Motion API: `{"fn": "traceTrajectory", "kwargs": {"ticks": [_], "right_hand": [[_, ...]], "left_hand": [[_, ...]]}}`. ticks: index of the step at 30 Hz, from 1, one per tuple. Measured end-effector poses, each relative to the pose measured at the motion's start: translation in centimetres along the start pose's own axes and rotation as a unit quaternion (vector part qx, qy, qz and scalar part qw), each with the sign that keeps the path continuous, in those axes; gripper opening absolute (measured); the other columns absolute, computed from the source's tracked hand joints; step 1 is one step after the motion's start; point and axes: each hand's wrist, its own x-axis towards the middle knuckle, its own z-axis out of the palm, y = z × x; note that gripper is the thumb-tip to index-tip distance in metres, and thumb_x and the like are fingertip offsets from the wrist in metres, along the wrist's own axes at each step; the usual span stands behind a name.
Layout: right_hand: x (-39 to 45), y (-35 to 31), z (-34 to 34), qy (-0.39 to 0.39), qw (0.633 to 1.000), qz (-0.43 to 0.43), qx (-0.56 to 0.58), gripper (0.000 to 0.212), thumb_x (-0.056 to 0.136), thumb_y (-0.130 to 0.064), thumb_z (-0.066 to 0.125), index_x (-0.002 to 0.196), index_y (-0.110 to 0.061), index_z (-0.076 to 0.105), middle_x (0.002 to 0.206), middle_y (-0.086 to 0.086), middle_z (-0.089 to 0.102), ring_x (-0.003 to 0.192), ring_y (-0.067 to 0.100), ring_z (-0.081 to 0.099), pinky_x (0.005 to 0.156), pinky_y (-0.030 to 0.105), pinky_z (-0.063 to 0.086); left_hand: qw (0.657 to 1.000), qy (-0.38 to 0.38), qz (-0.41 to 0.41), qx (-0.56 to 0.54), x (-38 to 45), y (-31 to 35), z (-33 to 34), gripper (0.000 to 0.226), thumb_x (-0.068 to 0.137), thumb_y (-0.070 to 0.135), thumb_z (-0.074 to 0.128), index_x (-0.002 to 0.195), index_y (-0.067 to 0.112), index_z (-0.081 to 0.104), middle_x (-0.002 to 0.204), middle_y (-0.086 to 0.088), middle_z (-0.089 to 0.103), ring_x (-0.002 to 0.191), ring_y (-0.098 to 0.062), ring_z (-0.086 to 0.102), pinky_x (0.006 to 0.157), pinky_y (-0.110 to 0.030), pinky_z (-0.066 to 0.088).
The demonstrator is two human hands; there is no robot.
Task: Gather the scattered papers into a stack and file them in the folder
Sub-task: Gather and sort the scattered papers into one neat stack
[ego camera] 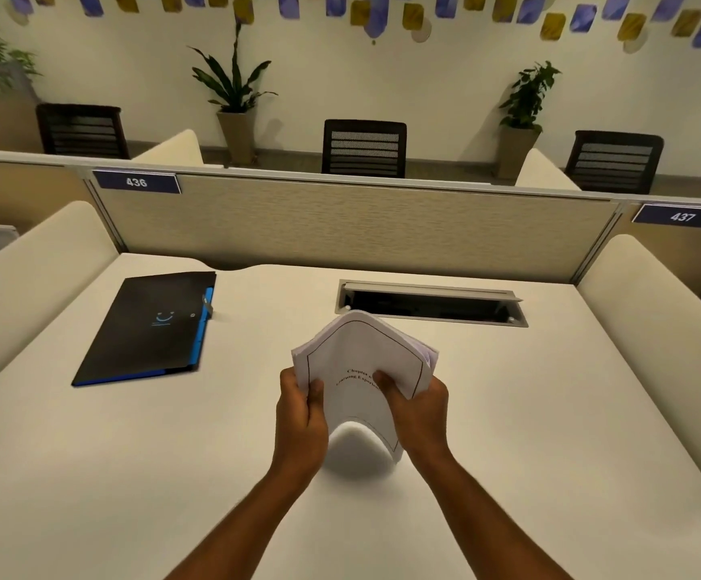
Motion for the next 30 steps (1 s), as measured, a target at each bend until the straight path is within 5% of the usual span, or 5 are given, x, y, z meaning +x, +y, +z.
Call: {"fn": "traceTrajectory", "kwargs": {"ticks": [5, 17, 22, 26, 30], "right_hand": [[-0.5, 1.3, -0.3, 0.003, 0.998, 0.056, -0.031, 0.019, 0.08, -0.026, 0.085, 0.075, -0.023, 0.067, 0.076, 0.007, 0.074, 0.077, 0.034, 0.072, 0.066, 0.046, 0.064], [0.0, 1.9, -0.5, 0.023, 0.982, 0.165, 0.086, 0.014, 0.082, -0.016, 0.082, 0.089, -0.02, 0.07, 0.087, 0.004, 0.078, 0.084, 0.027, 0.074, 0.071, 0.04, 0.063], [0.2, 1.6, -0.3, 0.061, 0.919, 0.264, 0.285, 0.039, 0.076, 0.0, 0.083, 0.112, -0.007, 0.07, 0.104, 0.014, 0.078, 0.096, 0.033, 0.074, 0.085, 0.045, 0.059], [-0.1, 1.6, -0.1, 0.039, 0.896, 0.284, 0.339, 0.04, 0.079, 0.0, 0.08, 0.117, -0.003, 0.069, 0.109, 0.017, 0.077, 0.1, 0.036, 0.074, 0.09, 0.052, 0.058], [0.2, 1.2, -1.0, 0.021, 0.91, 0.251, 0.33, 0.041, 0.08, 0.0, 0.078, 0.12, -0.003, 0.067, 0.113, 0.015, 0.076, 0.101, 0.032, 0.074, 0.081, 0.041, 0.061]], "left_hand": [[0.999, -0.01, -0.029, 0.009, -0.5, -1.9, -0.2, 0.019, 0.099, 0.023, 0.045, 0.116, 0.029, 0.039, 0.11, 0.007, 0.058, 0.101, -0.016, 0.062, 0.074, -0.027, 0.058], [0.997, 0.011, -0.012, 0.08, -0.1, -3.0, 0.2, 0.044, 0.091, 0.023, 0.061, 0.126, 0.023, 0.034, 0.127, 0.002, 0.045, 0.117, -0.014, 0.052, 0.092, -0.025, 0.05], [0.943, 0.153, -0.287, -0.071, 0.8, -3.2, -0.6, 0.095, 0.074, 0.019, 0.081, 0.145, 0.022, 0.019, 0.15, -0.006, 0.026, 0.133, -0.031, 0.038, 0.108, -0.046, 0.038], [0.909, 0.038, -0.318, -0.266, 0.7, -4.4, -0.2, 0.05, 0.089, 0.019, 0.066, 0.133, 0.016, 0.043, 0.132, -0.007, 0.057, 0.119, -0.029, 0.056, 0.086, -0.048, 0.053], [0.933, 0.021, -0.269, -0.238, 0.6, -3.6, 0.4, 0.027, 0.097, 0.006, 0.051, 0.12, 0.019, 0.055, 0.115, -0.006, 0.067, 0.101, -0.024, 0.064, 0.08, -0.044, 0.055]]}}
